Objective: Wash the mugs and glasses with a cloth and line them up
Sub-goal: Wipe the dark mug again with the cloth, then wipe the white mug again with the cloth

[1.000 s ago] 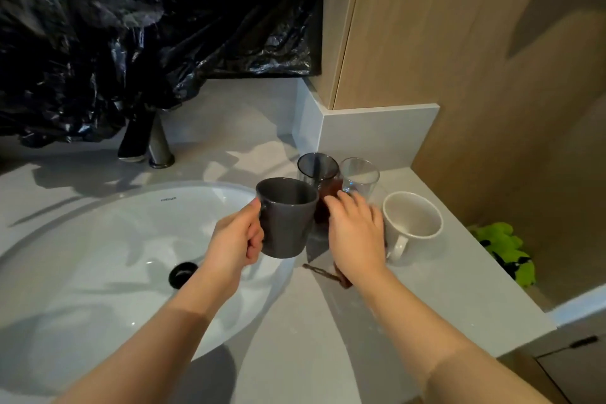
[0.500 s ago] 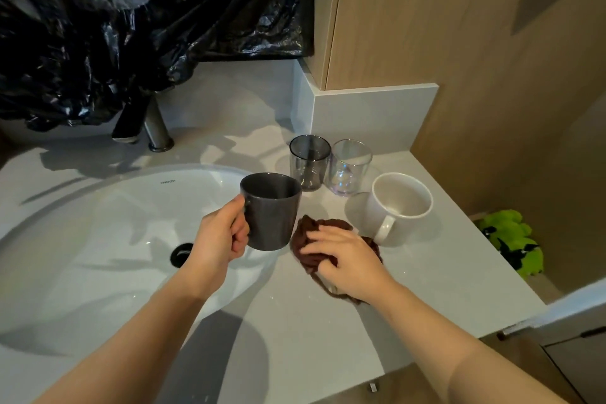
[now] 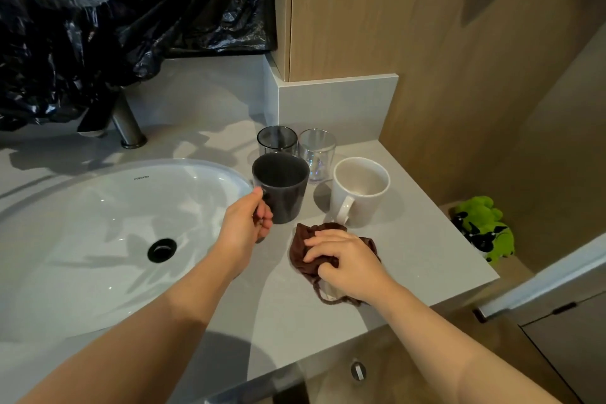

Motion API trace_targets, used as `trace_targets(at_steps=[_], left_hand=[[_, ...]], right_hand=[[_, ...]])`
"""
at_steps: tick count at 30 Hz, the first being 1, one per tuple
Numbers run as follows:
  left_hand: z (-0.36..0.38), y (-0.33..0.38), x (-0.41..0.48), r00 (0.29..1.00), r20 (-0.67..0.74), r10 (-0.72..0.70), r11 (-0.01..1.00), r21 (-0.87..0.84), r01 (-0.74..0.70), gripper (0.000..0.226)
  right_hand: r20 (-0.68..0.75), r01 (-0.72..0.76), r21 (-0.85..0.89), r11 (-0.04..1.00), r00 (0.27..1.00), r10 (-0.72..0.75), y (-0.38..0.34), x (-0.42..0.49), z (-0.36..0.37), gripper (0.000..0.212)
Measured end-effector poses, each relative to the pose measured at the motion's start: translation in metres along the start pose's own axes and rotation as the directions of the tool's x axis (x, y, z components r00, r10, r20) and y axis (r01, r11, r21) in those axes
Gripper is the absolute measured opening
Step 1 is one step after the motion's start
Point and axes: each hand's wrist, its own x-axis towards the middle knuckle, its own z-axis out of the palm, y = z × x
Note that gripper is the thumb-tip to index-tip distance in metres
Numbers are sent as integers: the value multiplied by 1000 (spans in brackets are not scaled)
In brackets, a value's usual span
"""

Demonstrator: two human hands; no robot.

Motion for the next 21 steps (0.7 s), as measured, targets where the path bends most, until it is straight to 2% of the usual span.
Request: trace_targets(at_steps=[3, 5, 7, 9, 12, 15, 17, 21], left_hand=[[4, -2, 3, 1000, -14, 15, 993, 120, -13, 38], [2, -3, 5, 996, -50, 77, 958, 281, -60, 30], [-5, -4, 5, 978, -112, 178, 907, 405, -119, 22], [-14, -6, 1, 955, -178, 239, 882, 450, -137, 19], [-28, -11, -6, 959, -197, 206, 898, 427, -105, 11], [-45, -15, -12, 963, -186, 197, 899, 427, -101, 13], [-58, -13, -15, 961, -193, 198, 898, 429, -99, 13], [-80, 1, -20, 946, -223, 237, 884, 454, -115, 12]], right_hand=[[11, 24, -122, 992, 1000, -22, -2, -5, 0, 40], [-46, 10, -244, 970, 999, -22, -4, -8, 2, 52], [-134, -71, -320, 945, 991, 29, -7, -9, 7, 50], [-179, -125, -323, 938, 981, 69, -13, -7, 17, 48], [-197, -119, -322, 939, 979, 57, -32, -3, 38, 49], [-203, -56, -275, 960, 979, -1, -57, 6, 58, 35], [-213, -4, -230, 973, 976, -46, -72, 14, 68, 35], [-169, 40, 95, 995, 985, -23, -104, 33, 71, 38]])
